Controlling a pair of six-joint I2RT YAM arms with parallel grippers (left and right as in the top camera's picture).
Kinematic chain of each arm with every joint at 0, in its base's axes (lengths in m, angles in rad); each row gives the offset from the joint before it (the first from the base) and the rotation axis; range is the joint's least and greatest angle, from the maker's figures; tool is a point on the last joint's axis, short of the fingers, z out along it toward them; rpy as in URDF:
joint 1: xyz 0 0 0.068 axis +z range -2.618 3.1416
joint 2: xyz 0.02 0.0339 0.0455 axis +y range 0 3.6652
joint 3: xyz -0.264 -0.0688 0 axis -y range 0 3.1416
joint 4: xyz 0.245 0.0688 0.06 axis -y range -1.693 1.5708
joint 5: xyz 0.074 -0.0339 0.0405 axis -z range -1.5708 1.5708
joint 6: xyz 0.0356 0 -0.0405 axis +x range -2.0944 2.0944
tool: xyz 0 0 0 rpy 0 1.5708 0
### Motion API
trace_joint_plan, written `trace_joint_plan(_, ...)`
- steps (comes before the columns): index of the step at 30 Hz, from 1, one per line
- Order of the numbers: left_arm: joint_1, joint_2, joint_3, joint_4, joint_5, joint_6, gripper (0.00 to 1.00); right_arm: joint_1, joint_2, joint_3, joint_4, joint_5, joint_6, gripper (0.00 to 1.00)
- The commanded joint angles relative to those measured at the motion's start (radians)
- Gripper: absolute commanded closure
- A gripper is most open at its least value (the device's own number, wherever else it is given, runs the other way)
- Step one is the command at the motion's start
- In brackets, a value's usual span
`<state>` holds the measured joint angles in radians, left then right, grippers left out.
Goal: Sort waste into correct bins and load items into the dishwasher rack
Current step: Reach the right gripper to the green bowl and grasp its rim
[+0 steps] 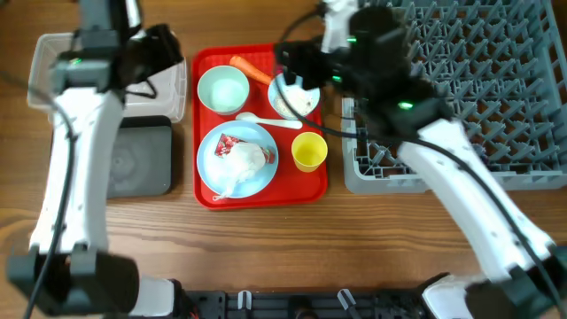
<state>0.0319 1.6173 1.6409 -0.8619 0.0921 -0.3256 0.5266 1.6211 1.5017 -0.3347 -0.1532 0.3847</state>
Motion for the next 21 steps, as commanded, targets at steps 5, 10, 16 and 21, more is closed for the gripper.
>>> trace_joint_plan(5,0.034,-0.014,-0.001,-0.079,-0.003,-0.019,0.3,0.097,0.344,0.004,0.173,0.064,0.217,0.25)
trace_joint_plan(10,0.034,-0.014,-0.001,-0.082,-0.003,-0.019,0.31,0.144,0.444,0.013,0.189,0.089,0.254,0.26)
trace_joint_plan(16,0.034,-0.014,-0.001,-0.087,-0.004,-0.019,0.3,0.166,0.505,0.013,0.232,0.098,0.281,0.32)
trace_joint_plan(21,0.034,-0.014,-0.001,-0.09,-0.004,-0.019,0.3,0.171,0.551,0.016,0.245,0.129,0.313,0.33)
